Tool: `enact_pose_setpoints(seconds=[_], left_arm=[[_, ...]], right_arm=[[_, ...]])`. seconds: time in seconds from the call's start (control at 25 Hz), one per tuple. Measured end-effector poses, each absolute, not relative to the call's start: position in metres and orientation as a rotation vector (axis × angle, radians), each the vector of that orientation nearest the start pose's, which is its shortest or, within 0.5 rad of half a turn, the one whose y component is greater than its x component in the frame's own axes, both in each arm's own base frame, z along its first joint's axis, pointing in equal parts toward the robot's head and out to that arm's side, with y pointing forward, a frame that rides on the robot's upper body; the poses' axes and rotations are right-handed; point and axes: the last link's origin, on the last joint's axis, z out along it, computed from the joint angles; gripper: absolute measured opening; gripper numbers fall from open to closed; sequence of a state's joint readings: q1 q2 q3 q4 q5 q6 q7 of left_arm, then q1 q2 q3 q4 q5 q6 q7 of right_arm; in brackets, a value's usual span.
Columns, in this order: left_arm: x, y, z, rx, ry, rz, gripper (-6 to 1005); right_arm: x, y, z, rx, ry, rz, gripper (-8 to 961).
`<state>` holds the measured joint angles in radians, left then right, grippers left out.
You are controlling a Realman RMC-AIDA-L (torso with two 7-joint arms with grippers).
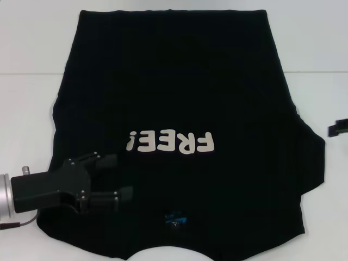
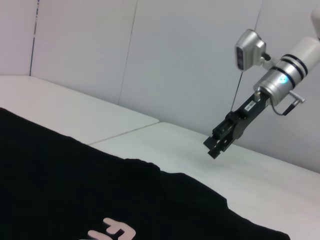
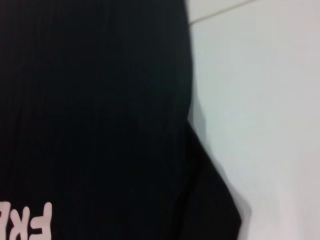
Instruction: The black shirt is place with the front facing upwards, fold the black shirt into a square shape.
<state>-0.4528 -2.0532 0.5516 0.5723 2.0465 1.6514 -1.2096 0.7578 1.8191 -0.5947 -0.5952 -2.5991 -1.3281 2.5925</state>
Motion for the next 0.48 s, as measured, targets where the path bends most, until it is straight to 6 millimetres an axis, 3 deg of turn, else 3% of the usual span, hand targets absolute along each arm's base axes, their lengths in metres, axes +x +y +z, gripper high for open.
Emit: enact_pose_setpoints(seconds=[0.16, 0.48], left_arm=[[-0.300, 0.293, 0.008, -2.675, -0.610, -0.756, 949], [-0.300, 0.292, 0.007, -2.674, -0.615, -0.755, 948]], right_arm=[[0.308, 0.412, 0.082, -1.959, 1.797, 0.042, 925], [0.306, 0.416, 0.064, -1.958, 1.762, 0.037, 925]])
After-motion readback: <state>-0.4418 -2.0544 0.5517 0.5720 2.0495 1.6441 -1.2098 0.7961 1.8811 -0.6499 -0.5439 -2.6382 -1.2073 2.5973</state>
